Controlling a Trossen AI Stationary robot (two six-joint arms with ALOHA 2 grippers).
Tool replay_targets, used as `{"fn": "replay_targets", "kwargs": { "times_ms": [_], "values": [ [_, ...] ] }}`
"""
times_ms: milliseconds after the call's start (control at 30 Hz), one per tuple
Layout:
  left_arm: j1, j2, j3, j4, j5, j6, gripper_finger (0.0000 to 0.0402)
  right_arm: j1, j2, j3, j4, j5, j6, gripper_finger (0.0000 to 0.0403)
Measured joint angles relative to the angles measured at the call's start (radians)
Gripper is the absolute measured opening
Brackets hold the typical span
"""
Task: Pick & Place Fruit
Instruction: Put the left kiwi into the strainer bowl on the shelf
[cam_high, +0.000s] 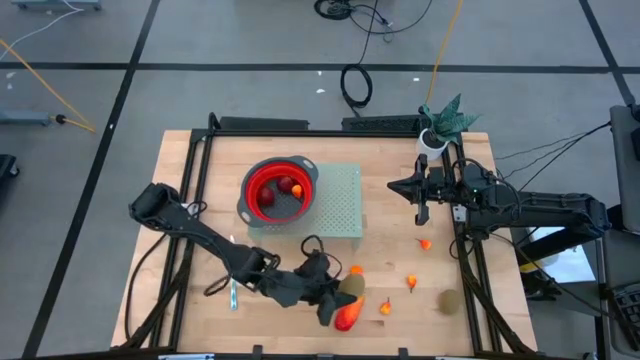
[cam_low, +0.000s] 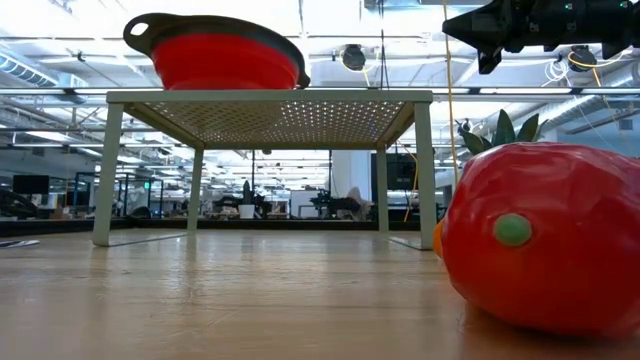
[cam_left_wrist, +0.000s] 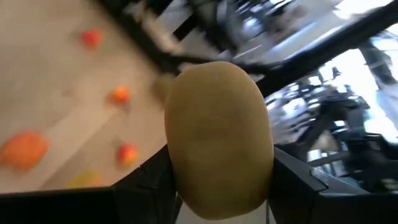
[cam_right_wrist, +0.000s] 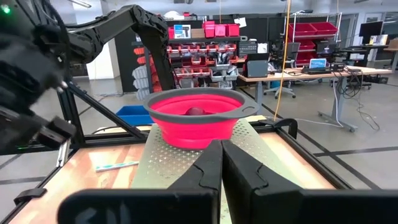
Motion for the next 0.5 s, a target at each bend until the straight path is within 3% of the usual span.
{"fn": "replay_targets", "kwargs": {
  "times_ms": [300,500],
  "values": [
    [-0.014,0.0,0.0,-0.23,0.132,-0.305,0.0186,0.0,0.0,0.0,0.0,0.0,-0.051,0.0],
    [-0.052,-0.029,0.0,-0.438,0.158,-0.522,0.0186,0.0,0.0,0.0,0.0,0.0,-0.052,0.0]
  ]
}}
